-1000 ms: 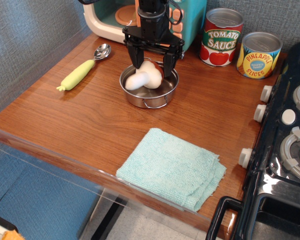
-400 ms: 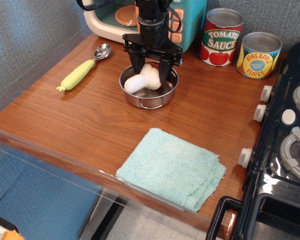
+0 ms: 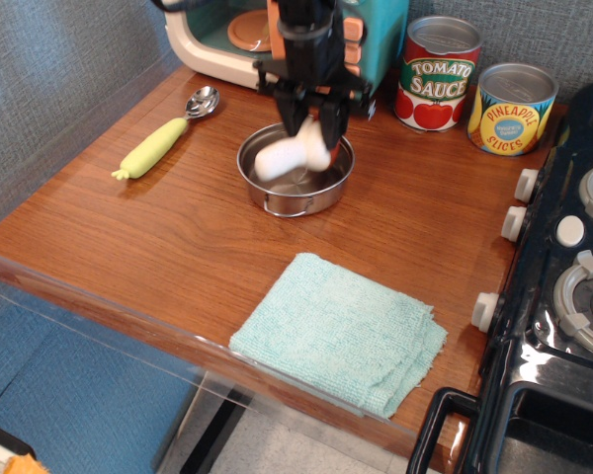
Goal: Take the item from the pot to the front left corner.
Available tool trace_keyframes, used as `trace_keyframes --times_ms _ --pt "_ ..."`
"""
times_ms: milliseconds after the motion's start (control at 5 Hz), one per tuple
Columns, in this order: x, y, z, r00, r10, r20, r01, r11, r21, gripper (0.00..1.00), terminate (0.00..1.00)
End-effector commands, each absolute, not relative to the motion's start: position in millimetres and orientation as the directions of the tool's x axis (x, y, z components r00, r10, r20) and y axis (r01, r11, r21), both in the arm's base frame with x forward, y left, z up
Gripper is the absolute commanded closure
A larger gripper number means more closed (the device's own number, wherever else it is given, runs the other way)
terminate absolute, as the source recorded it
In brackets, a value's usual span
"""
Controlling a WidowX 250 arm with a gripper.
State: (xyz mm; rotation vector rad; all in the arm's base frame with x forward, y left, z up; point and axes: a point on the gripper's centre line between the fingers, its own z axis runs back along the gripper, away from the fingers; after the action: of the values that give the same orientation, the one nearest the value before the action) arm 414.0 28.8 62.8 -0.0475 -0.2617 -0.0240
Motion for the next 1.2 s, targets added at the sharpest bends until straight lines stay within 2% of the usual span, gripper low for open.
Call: trace_keyframes --times_ms 0,200,400,600,1000 --pt "389 69 142 0.912 0.039 0.408 -0.024 0.999 -0.042 1.0 0.0" --pt "352 113 138 0.93 0.055 0.363 -0.086 0.994 0.071 1.0 0.0" --pt "315 156 124 0.937 0.075 0.342 -0.12 0.986 0.113 1.0 0.0" --pt "292 174 109 0.938 0.04 0.346 -0.09 0.988 0.129 1.0 0.0" --pt "290 186 78 0.936 0.049 0.349 -0.089 0.991 0.099 1.0 0.0"
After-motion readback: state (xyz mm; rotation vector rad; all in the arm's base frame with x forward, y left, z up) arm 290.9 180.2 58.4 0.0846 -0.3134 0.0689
